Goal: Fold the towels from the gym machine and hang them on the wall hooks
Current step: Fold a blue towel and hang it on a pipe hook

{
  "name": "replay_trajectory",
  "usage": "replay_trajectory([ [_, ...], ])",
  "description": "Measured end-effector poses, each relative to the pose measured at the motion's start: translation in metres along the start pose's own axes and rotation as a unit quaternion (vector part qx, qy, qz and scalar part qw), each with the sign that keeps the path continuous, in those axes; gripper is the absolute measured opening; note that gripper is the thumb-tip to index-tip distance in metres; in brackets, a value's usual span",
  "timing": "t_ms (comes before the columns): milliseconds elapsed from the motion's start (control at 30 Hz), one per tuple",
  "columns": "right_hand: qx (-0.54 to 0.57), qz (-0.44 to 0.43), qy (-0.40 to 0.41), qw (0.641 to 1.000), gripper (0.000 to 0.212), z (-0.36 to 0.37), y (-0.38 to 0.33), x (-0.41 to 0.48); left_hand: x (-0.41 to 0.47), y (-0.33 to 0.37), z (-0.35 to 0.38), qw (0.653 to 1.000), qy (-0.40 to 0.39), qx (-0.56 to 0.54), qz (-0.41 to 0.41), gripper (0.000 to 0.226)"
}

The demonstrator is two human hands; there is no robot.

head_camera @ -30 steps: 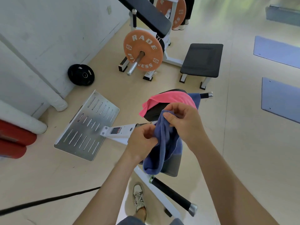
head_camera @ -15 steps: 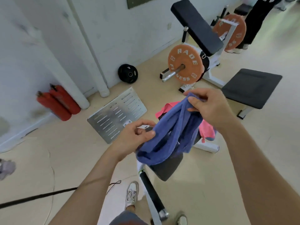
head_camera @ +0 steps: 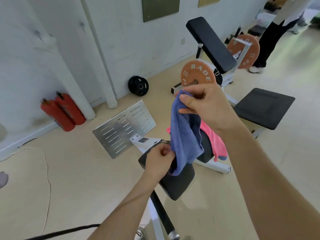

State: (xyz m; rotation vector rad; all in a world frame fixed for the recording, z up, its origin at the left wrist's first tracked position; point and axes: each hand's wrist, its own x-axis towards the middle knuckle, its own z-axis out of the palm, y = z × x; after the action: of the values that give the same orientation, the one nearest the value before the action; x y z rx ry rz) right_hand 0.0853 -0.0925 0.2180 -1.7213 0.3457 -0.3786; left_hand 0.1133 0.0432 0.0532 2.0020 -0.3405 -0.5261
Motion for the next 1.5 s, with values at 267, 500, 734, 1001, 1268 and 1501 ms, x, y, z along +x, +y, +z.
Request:
replay_trajectory([
  [267,-0.022,0.043,-0.054,0.997,0.015,0.003,0.02,0.035,0.042,-0.054,-0.091,0.982,0.076,0.141,-0.099,0.014],
  [500,-0.242,0.06,-0.114,0.962,0.017,-0.006,0.083,0.095,0.094,-0.041,-0.162,0.939,0.282,-0.057,-0.187,0.031],
  [734,-0.288,-0.066,-0.002,0.955,0.018,-0.018,0.092,0.151,0.101,0.003,-0.173,0.915,0.351,-0.097,-0.174,0.015],
  [1001,0.13,0.117,-0.009,0.985,0.017,-0.052,0.12,0.117,0.059,0.012,-0.13,0.915,0.318,-0.219,-0.119,0.031],
  [1268,0.068,0.439,0.061,0.894,0.021,-0.054,0.262,0.013,-0.02,-0.123,-0.043,0.881,0.179,-0.293,-0.325,0.021],
  [1501,-0.056,0.442,0.047,0.894,0.009,-0.048,0.285,-0.013,-0.039,-0.147,-0.014,0.86,0.21,-0.279,-0.373,0.016],
])
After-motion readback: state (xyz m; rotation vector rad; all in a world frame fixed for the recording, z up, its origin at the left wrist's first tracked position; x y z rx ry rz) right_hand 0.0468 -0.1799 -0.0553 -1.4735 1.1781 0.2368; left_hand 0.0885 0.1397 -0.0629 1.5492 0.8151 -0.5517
